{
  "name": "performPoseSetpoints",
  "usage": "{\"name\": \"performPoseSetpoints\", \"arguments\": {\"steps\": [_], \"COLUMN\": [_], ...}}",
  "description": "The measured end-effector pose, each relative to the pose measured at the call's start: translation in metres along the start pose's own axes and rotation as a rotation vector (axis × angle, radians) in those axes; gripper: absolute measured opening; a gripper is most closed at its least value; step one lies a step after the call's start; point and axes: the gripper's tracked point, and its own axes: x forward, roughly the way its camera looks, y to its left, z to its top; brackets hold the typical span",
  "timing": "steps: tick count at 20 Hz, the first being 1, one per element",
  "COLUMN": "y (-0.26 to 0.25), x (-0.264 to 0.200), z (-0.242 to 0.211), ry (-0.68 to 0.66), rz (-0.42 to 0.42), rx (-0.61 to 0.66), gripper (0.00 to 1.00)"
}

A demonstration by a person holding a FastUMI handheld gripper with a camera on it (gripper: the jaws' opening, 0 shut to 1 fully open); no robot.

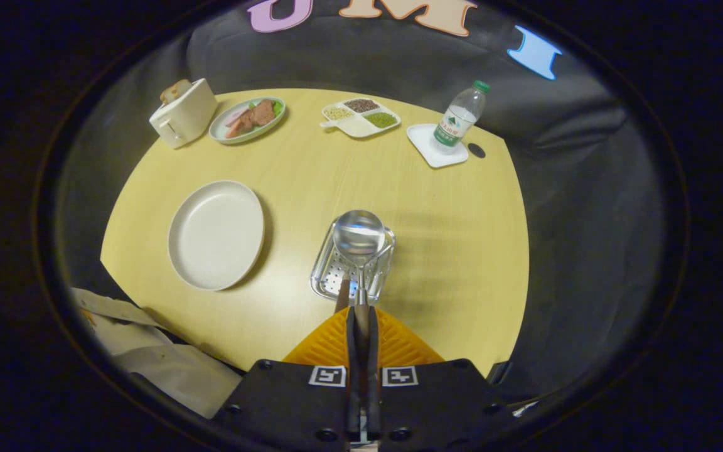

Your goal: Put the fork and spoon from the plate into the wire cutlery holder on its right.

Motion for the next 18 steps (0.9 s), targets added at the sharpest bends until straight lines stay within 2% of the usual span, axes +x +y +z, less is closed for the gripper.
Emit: {"name": "performPoseSetpoints", "arguments": {"steps": [10,18], "y": [-0.001,0.003], "x": [0.014,0.016], "z": [-0.012,-0.008], "ry": [0.062,0.051], "rz": [0.015,0.036], "rx": [-0.023,0.009], "gripper": [0.07,0.14]}}
